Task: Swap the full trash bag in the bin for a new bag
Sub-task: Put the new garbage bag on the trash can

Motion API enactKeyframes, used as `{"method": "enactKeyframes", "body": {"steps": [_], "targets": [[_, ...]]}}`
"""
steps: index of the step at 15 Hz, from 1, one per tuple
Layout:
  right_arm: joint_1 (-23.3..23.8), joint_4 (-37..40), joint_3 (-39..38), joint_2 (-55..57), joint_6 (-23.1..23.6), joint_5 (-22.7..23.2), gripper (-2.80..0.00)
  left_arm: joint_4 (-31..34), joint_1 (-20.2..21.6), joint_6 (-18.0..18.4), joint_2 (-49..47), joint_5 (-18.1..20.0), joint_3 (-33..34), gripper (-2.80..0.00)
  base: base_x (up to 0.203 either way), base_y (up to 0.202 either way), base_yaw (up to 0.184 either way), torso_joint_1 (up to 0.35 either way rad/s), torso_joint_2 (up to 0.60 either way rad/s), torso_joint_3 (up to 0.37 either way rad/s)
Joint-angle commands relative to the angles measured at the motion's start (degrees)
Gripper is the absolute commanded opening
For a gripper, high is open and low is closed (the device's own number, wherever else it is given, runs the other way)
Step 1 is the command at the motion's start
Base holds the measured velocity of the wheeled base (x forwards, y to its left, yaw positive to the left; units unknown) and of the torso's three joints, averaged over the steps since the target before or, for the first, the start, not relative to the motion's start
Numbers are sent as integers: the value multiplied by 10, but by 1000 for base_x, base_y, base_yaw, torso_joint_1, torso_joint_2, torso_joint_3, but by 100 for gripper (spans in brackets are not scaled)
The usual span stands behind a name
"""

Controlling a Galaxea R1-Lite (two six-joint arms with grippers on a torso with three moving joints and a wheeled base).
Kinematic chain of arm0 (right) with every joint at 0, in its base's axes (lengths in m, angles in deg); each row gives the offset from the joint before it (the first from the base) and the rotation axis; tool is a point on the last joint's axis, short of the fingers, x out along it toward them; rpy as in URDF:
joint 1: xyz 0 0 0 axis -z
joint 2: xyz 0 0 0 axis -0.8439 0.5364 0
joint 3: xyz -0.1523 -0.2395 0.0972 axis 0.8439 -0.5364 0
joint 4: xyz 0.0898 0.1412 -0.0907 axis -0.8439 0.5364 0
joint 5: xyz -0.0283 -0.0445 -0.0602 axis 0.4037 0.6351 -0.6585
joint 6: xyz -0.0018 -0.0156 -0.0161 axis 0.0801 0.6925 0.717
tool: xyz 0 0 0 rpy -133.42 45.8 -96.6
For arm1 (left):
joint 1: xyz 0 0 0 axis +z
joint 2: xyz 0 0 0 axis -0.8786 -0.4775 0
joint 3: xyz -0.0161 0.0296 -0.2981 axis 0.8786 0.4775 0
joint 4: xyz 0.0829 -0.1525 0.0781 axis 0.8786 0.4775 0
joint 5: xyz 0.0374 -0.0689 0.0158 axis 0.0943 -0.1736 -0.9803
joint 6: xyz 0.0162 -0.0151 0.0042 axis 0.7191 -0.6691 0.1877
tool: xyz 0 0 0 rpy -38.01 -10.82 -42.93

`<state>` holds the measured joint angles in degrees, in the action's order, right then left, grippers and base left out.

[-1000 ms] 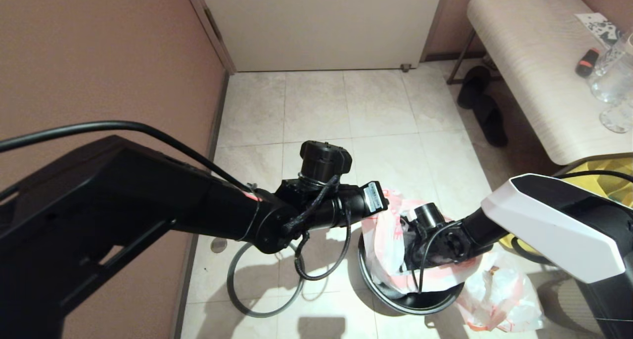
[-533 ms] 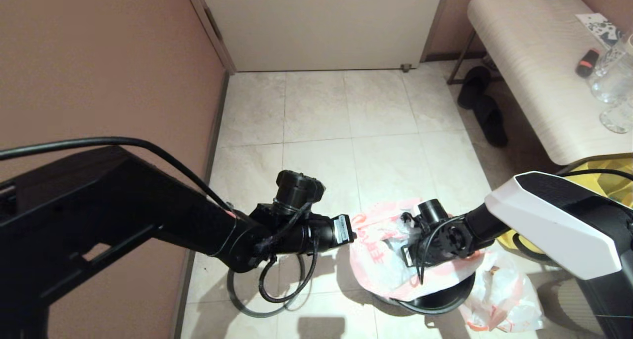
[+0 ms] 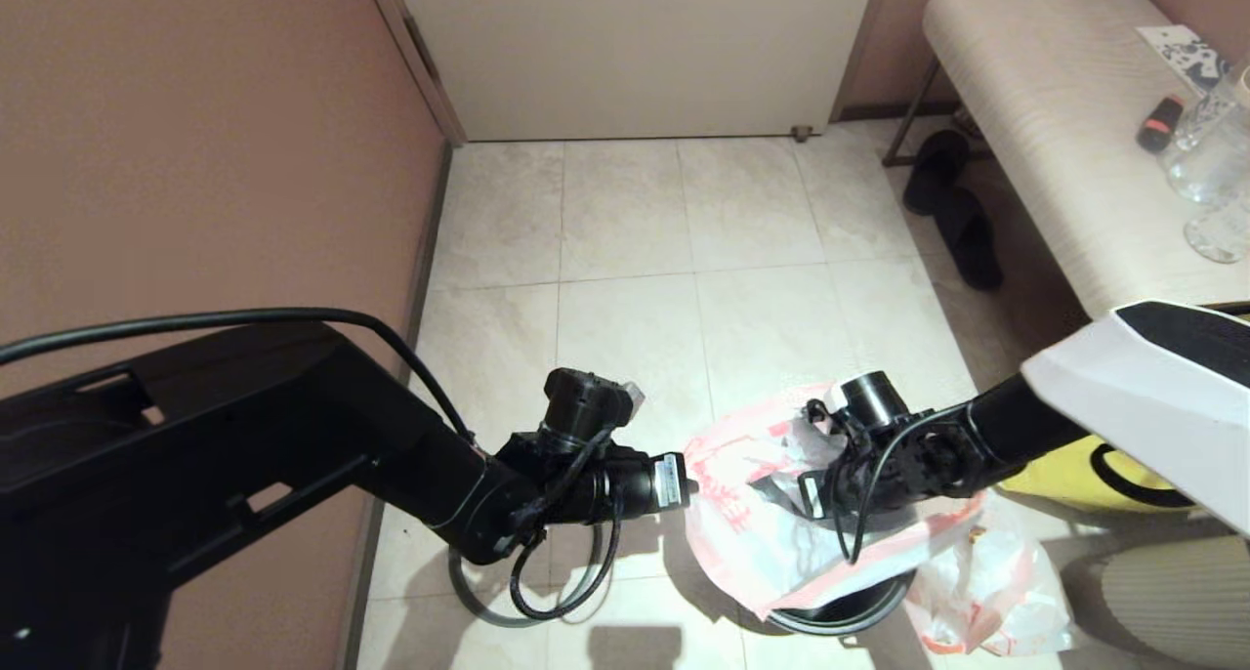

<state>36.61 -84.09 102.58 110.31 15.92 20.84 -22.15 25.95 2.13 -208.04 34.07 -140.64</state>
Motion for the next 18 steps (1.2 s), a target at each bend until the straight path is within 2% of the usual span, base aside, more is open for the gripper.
{"method": "enactKeyframes", "body": {"steps": [1, 3, 4, 5, 8, 11, 14, 16, 18], "targets": [[-7, 2, -70, -133, -10, 5, -280, -46, 0, 5, -12, 0, 19, -280, 0, 0, 0, 0, 0, 0], [-9, 5, -119, -186, -46, 15, -280, -78, 0, 15, -18, -1, 29, -280, 0, 0, 0, 0, 0, 0], [-11, -4, -139, -187, -61, 48, -280, -85, 3, 16, -20, -3, 31, -280, 0, 0, 0, 0, 0, 0], [-14, -33, -150, -172, -67, 74, -280, -94, 4, 15, -23, -4, 32, -280, 0, 0, 0, 0, 0, 0], [-21, -156, -167, -75, -72, 97, -280, -100, 1, 15, -22, -11, 37, -280, 0, 0, 0, 0, 0, 0], [-30, -313, -193, -39, -103, 174, -280, -113, 0, 15, -24, -11, 38, -280, 0, 0, 0, 0, 0, 0], [-31, -344, -189, -34, -132, 209, -280, -114, 0, 15, -25, -11, 38, -280, 0, 0, 0, 0, 0, 0], [-24, -385, -189, -34, -179, 255, -280, -114, 0, 15, -25, -11, 38, -280, 0, 0, 0, 0, 0, 0], [-12, -422, -193, -50, -221, 280, -280, -114, 3, 15, -26, -11, 38, -280, 0, 0, 0, 0, 0, 0]]}}
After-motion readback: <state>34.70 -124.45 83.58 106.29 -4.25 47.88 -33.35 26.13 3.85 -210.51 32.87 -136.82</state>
